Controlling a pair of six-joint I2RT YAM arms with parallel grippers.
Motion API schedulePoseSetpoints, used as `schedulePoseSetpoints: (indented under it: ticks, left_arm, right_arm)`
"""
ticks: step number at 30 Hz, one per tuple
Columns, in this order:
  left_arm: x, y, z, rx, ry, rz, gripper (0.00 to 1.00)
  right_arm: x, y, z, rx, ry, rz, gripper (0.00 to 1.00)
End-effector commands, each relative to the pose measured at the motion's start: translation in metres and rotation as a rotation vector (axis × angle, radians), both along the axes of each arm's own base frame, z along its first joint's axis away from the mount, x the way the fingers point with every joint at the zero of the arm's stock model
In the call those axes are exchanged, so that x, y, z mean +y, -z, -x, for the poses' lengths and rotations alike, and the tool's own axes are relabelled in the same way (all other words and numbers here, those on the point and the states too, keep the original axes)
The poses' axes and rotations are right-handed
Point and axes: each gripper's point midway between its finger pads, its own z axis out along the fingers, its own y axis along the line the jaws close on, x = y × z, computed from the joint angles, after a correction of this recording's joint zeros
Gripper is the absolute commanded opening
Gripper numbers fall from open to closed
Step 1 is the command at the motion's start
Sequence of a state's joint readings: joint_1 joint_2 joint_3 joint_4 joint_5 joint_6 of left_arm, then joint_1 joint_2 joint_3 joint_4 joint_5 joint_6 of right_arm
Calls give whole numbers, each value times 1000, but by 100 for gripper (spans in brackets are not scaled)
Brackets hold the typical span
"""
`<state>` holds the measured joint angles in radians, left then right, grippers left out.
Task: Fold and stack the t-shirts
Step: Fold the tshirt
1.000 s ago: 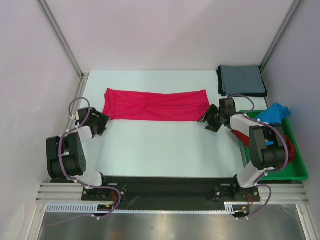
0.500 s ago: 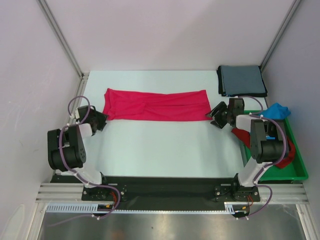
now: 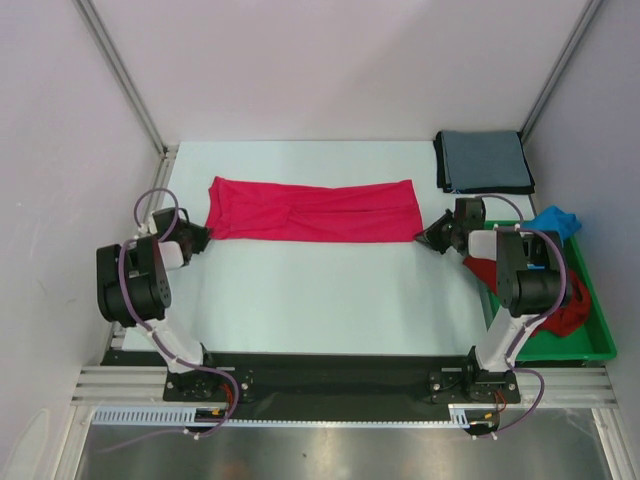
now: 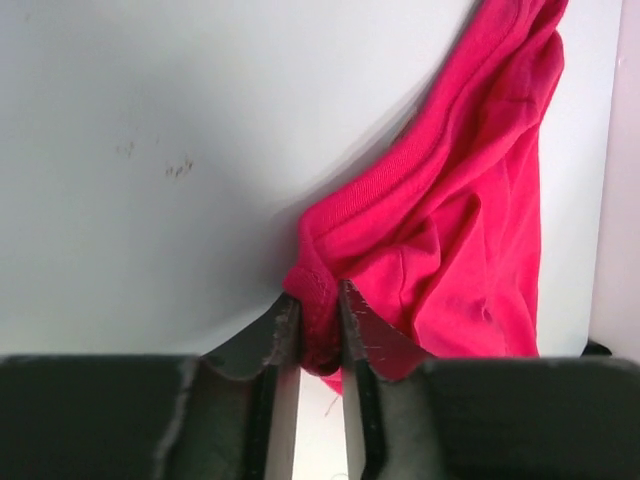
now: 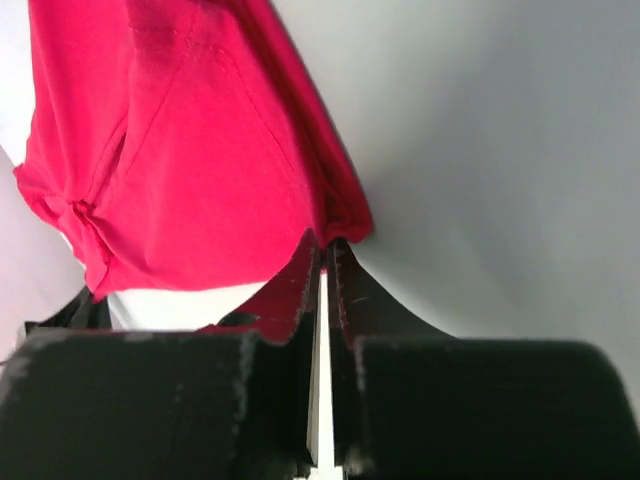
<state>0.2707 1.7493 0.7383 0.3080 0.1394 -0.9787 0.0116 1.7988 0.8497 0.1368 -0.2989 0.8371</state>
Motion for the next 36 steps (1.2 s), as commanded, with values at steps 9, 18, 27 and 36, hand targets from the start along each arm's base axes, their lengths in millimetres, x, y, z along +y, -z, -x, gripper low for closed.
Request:
schedulePoseSetpoints:
  ticks: [9, 18, 27, 36]
  left_arm:
    - [18, -8, -62, -190, 10, 75, 15]
    - [45, -25, -101, -255, -13, 63, 15]
    - [51, -33, -164, -340, 138, 69, 16]
    - [59, -57, -168, -317, 204, -62, 42]
  right_arm:
    - [48, 15, 91, 95, -74, 8, 0]
    - [123, 12, 190, 171, -226, -76, 0]
    - [200, -2, 272, 169, -587, -10, 0]
    - [250, -37, 310, 50, -952, 101, 41]
